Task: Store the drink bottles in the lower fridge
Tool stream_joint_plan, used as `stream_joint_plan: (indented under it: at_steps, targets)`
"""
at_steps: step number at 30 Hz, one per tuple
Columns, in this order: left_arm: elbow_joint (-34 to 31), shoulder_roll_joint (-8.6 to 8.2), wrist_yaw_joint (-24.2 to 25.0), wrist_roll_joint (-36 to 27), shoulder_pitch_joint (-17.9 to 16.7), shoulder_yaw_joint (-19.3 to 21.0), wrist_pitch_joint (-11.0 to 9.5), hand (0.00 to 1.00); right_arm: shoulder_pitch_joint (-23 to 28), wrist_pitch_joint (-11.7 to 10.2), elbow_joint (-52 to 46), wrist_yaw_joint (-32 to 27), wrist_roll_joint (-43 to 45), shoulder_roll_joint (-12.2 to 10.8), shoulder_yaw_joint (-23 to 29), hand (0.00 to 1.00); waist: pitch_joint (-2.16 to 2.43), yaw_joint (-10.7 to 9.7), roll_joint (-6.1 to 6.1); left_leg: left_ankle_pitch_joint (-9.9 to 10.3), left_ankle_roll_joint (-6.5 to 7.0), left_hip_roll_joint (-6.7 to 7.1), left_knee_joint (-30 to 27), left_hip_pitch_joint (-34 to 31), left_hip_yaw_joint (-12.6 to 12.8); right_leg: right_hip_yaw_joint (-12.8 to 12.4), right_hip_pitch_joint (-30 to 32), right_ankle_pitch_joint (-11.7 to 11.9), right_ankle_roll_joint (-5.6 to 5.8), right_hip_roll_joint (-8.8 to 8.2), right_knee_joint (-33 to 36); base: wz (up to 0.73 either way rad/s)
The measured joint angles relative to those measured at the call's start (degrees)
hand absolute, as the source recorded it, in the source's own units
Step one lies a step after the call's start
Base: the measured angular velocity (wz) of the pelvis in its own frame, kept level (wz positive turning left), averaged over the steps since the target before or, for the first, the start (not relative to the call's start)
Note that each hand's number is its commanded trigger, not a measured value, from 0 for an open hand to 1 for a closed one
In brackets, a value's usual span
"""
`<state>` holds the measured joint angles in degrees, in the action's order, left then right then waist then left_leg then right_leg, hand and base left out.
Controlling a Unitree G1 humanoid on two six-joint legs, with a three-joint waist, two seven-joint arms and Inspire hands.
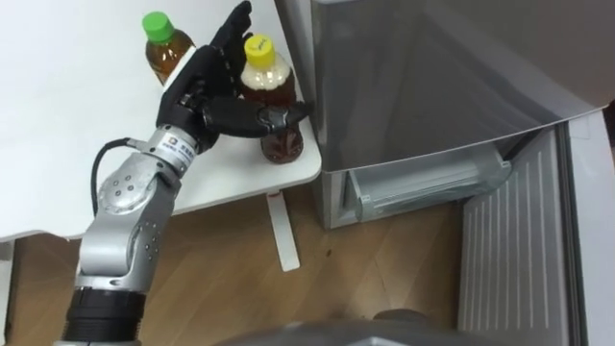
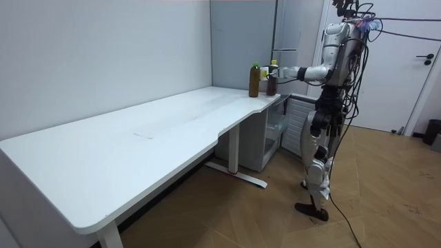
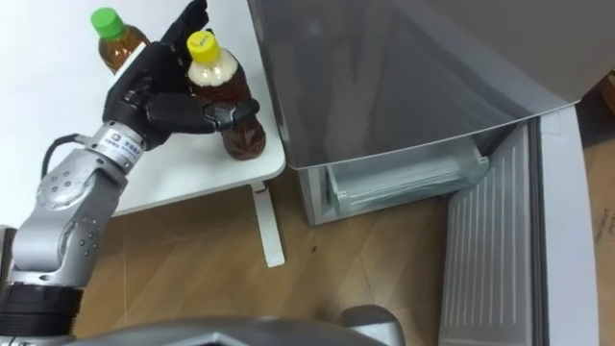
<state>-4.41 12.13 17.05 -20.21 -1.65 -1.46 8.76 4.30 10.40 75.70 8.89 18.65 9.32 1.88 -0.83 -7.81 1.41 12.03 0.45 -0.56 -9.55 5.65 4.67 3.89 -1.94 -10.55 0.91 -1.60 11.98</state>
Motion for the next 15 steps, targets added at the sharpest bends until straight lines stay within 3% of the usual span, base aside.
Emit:
stream_joint_plan:
  at_steps: [8, 9, 10, 11, 15]
  targets:
    - [0.1, 0.00, 0.1, 2.4, 0.1, -1.5, 0.0, 0.00, -1.2, 0.0, 0.0, -0.2, 0.2, 0.0, -0.1, 0.00, -0.18, -0.1, -0.29, 0.0, 0.00, 0.00, 0.0, -0.1, -0.1, 0.0, -0.1, 0.0, 0.00, 0.01, -0.3, 0.00]
    - [0.1, 0.00, 0.2, 2.4, 0.1, -1.5, 0.0, 0.26, -1.3, 0.0, 0.0, -0.3, 0.2, 0.0, -0.1, 0.00, -0.18, -0.1, -0.28, 0.0, 0.00, 0.00, 0.0, -0.1, -0.1, 0.0, -0.1, 0.0, 0.00, 0.01, -0.3, 0.00]
    - [0.1, 0.00, 0.3, 2.4, 0.1, -1.5, 0.0, 0.71, -1.3, 0.0, 0.0, -0.4, 0.2, 0.0, -0.1, 0.00, -0.18, -0.1, -0.28, 0.0, 0.00, 0.00, 0.0, -0.1, -0.1, 0.0, -0.1, 0.0, 0.00, 0.01, -0.3, 0.00]
    - [0.1, 0.00, 0.5, 2.4, 0.2, -1.5, 0.0, 1.00, -1.7, -0.1, -0.1, -0.6, 0.3, 0.0, -0.1, 0.00, -0.18, 0.0, -0.29, 0.0, 0.00, 0.00, 0.0, -0.1, -0.1, 0.1, -0.1, 0.0, 0.00, 0.01, -0.3, 0.00]
    - [0.1, -0.01, 1.2, 2.4, 0.6, -1.7, 0.0, 1.00, -2.2, -0.4, -0.1, -0.6, 0.4, 0.0, -0.1, 0.00, -0.19, 0.0, -0.33, 0.0, 0.00, 0.01, 0.0, -0.2, -0.1, 0.1, 0.0, 0.0, 0.00, 0.01, -0.4, 0.00]
